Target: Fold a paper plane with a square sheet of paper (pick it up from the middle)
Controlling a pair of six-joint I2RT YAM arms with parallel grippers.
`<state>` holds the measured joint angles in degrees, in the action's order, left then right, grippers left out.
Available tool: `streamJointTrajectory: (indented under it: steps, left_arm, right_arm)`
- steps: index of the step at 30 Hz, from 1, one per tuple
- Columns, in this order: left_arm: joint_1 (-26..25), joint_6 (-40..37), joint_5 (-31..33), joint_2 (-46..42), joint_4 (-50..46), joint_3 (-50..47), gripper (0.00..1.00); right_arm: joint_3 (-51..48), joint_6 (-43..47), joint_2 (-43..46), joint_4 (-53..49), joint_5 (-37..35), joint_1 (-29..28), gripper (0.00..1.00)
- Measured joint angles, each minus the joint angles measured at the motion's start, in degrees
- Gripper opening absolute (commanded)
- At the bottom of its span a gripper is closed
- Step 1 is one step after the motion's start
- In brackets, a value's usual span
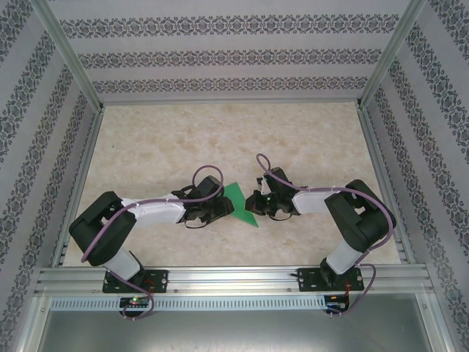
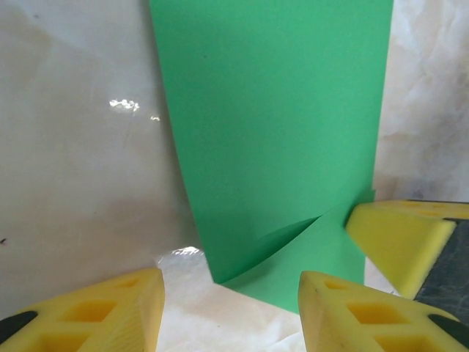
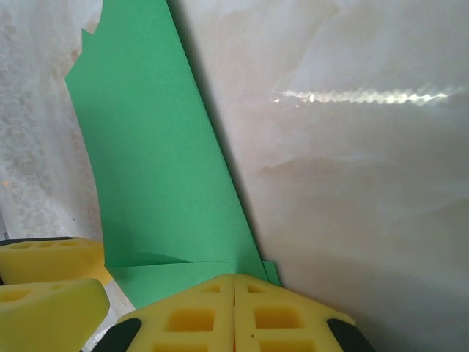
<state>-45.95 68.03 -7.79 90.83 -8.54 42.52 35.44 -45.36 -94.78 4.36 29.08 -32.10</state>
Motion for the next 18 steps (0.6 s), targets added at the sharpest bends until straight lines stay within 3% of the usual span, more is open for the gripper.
streamJointTrajectory:
  steps: [13, 18]
  left_arm:
    - [-0.31, 1.73, 0.2, 2.54, 7.56, -0.07, 0.42]
    - [-0.31, 1.68, 0.37, 2.54, 8.92, -0.07, 0.33]
  right_arm:
    - [-1.01, -0.87, -0.11, 2.43, 0.26, 0.0, 0.08]
    - [-1.62, -1.49, -0.22, 4.07, 1.07, 0.33, 0.11]
